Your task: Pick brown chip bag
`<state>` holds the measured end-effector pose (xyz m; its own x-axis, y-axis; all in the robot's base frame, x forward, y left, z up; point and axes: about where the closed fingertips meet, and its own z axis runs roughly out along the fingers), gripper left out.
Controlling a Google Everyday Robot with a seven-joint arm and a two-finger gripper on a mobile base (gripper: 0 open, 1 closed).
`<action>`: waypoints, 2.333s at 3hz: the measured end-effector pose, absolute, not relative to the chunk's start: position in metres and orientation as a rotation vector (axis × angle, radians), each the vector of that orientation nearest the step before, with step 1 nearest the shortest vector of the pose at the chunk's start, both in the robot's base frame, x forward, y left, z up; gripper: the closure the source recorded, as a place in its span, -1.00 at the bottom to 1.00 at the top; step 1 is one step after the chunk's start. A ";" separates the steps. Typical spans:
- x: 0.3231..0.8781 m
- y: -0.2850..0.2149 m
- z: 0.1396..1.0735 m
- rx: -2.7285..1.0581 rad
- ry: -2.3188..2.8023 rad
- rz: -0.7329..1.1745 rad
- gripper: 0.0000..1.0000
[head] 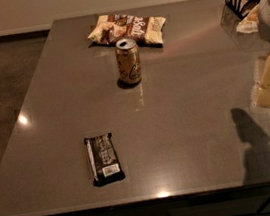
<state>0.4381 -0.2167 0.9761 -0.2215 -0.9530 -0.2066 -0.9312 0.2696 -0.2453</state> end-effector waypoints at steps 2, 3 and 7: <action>0.445 -0.216 0.977 -1.705 2.235 -0.111 -1.00; 0.478 -0.216 0.977 -1.665 2.229 -0.123 -1.00; 0.698 -0.230 0.937 -1.310 2.187 -0.033 -1.00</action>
Offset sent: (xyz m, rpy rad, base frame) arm 0.0176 0.0001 -0.0039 0.0004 -0.0061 -0.0311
